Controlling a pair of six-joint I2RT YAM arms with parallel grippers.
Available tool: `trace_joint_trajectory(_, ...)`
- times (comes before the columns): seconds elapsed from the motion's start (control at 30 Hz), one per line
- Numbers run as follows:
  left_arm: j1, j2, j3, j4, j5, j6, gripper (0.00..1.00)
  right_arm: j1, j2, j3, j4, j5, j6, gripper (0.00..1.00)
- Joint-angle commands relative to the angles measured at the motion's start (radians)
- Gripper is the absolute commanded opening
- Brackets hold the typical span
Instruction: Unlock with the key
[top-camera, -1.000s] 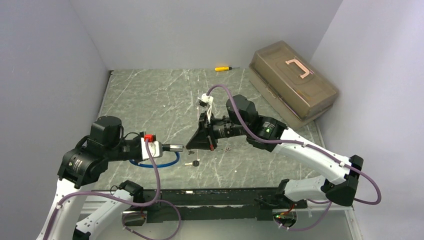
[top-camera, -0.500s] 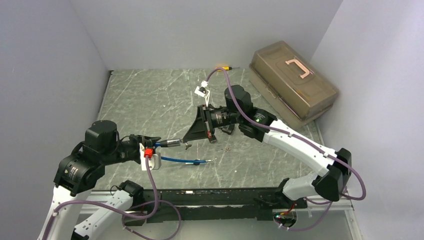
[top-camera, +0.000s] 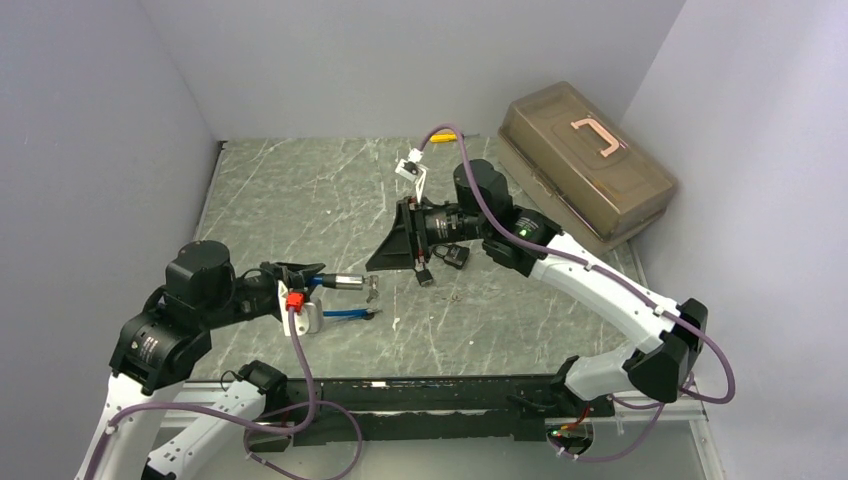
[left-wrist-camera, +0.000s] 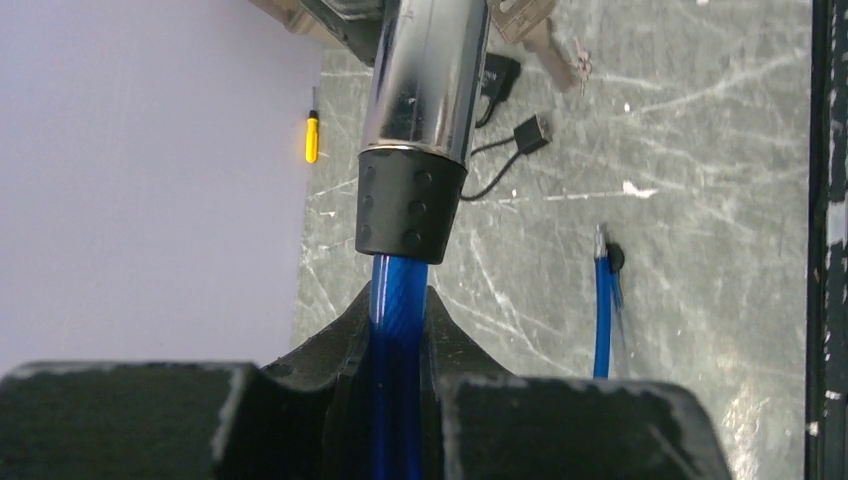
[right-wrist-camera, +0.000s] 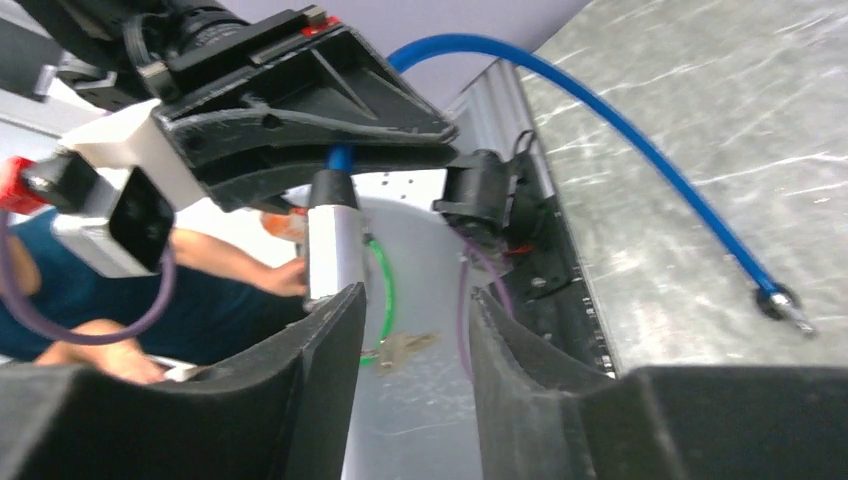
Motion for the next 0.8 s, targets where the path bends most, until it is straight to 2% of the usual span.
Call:
trace_joint_trajectory(0.0, -0.004, 0.002, -0.003, 0.164, 0.056, -0.125, 0.0, -0.009, -0.068, 0.046, -0.074, 0.098, -0.112, 0.51)
trace_joint_trajectory(0.07, -0.005, 0.009, 0.006, 0.209, 0.076, -0.179, 0.0, -0.007, -0.09, 0.044, -0.097, 0.124, -0.14, 0.57)
trace_joint_trajectory(0.33, -0.005, 0.108, 0.167, 0.342, 0.125, -0.364, 0.0, -0.009, -0.174, 0.022, -0.161, 0.24, -0.256, 0.68)
trace_joint_trajectory(0.43, -0.005, 0.136, 0.2, 0.409, 0.111, -0.382, 0.0, -0.01, -0.205, 0.006, -0.176, 0.293, -0.283, 0.71)
trace_joint_trajectory(0.63, -0.004, 0.204, 0.274, 0.472, 0.097, -0.389, 0.0, -0.02, -0.261, -0.03, -0.214, 0.397, -0.316, 0.86)
trace_joint_trajectory(0.77, -0.005, 0.229, 0.296, 0.518, 0.028, -0.38, 0.0, -0.045, -0.298, -0.076, -0.219, 0.469, -0.322, 0.91)
